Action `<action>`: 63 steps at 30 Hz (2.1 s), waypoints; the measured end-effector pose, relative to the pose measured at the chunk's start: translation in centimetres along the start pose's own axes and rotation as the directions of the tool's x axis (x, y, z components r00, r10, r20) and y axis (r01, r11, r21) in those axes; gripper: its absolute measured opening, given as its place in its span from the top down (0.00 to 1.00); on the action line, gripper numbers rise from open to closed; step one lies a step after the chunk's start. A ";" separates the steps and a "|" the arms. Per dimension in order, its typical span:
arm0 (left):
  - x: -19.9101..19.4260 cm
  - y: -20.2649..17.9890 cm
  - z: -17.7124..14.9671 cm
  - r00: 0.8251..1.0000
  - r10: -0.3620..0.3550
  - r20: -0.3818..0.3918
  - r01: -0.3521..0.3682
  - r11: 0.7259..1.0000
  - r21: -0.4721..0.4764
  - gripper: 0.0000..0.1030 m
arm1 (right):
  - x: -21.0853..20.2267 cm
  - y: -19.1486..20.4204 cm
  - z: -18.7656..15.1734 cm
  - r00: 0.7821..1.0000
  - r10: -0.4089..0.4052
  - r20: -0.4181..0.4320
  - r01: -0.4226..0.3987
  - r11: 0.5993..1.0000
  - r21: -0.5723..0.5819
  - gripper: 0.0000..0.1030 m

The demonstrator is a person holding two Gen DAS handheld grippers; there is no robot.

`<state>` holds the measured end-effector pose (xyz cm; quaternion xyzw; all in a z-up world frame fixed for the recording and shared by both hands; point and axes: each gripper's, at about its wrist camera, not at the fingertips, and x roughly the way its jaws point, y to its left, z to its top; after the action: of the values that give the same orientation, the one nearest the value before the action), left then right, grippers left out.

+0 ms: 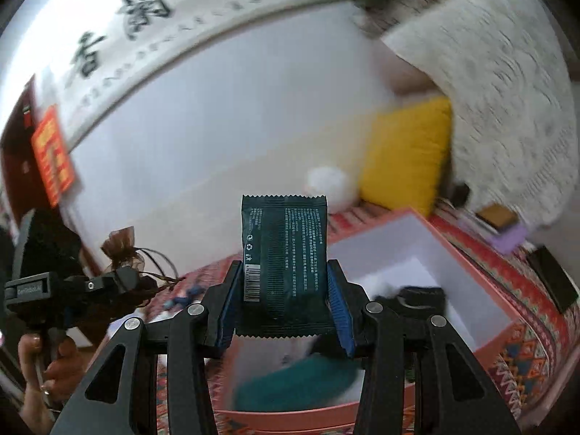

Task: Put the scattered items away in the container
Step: 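Drop the green packet into the pink box while the left tool drops the pouch in, then grasp the grey ribbed cup with the left tool while the right tool grasps the white plush bear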

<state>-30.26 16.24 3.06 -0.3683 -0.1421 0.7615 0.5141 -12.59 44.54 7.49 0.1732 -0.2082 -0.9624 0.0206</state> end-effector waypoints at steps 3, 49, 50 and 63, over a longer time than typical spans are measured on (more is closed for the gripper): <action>3.6 -0.3 0.5 0.964 0.265 -0.024 -0.262 0.961 0.094 0.68 | 1.9 -2.1 0.0 0.999 0.019 -0.036 -0.017 0.999 0.034 0.50; -15.6 31.9 -8.8 0.606 0.795 -0.031 -0.735 0.544 -0.405 0.23 | 28.9 16.7 -16.4 0.823 0.244 -0.513 -0.136 0.962 0.238 0.04; -15.4 32.6 -8.7 0.602 0.798 -0.034 -0.737 0.538 -0.410 0.23 | 29.6 16.5 -16.6 0.817 0.267 -0.512 -0.140 0.952 0.273 0.04; -14.3 38.2 -8.5 0.625 0.780 -0.023 -0.711 0.556 -0.431 0.41 | 36.0 18.3 -18.9 0.763 0.372 -0.529 -0.153 0.899 0.411 0.15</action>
<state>-47.33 -14.27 -19.57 -0.4237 -0.1677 0.8892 0.0406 -40.53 16.34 -12.86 0.4354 -0.3784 -0.7943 0.1908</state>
